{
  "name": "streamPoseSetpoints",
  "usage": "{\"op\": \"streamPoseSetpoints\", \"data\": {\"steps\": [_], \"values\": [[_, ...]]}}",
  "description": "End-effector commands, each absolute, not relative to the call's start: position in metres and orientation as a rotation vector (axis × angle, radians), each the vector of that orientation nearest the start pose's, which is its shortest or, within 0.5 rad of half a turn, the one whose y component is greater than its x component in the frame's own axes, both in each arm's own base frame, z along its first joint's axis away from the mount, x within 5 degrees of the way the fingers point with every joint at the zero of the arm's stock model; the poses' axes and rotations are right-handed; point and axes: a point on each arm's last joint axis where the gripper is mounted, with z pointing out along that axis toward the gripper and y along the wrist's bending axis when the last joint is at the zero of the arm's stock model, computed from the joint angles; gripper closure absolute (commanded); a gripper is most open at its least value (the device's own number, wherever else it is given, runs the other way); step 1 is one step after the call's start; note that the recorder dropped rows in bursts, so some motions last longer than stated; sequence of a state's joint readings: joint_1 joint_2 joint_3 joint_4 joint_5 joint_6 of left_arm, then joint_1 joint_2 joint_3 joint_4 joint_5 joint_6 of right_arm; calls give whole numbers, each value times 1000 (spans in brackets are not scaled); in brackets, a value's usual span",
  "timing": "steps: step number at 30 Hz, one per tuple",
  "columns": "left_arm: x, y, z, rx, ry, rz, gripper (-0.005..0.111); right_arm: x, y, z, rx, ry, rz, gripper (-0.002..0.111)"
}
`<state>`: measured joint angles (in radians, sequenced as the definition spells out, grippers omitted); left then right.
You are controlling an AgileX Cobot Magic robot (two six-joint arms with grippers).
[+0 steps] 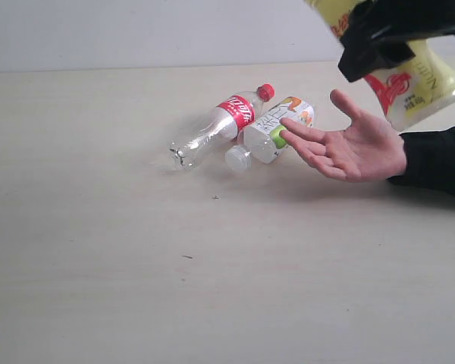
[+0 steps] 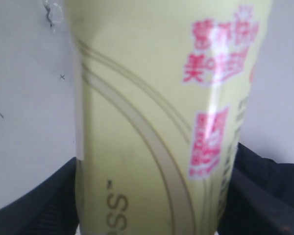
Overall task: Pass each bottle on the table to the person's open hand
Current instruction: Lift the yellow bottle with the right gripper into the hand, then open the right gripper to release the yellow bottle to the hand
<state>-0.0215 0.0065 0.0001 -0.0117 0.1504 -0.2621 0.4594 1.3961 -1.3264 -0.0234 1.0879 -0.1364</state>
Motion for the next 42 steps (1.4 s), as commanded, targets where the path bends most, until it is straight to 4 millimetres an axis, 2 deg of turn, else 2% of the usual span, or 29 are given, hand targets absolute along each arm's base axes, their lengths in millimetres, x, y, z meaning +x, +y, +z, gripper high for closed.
{"op": "streamPoseSetpoints", "data": {"steps": [1, 5, 10, 13, 20, 32, 42], "values": [[56, -2, 200, -200, 1623, -234, 107, 272, 119, 352, -721, 2649, 32, 108], [56, -2, 200, -200, 1623, -234, 107, 300, 118, 324, -662, 2772, 14, 108], [56, -2, 200, -200, 1623, -234, 107, 325, 114, 285, -575, 2913, 21, 108], [56, -2, 200, -200, 1623, -234, 107, 332, 115, 268, -509, 2975, 14, 108], [56, -2, 200, -200, 1623, -234, 107, 344, 121, 238, -498, 3039, 29, 108], [56, -2, 200, -200, 1623, -234, 107, 355, 124, 206, -436, 3093, 6, 108], [56, -2, 200, -200, 1623, -234, 107, 356, 124, 202, -440, 3102, 3, 108]]}}
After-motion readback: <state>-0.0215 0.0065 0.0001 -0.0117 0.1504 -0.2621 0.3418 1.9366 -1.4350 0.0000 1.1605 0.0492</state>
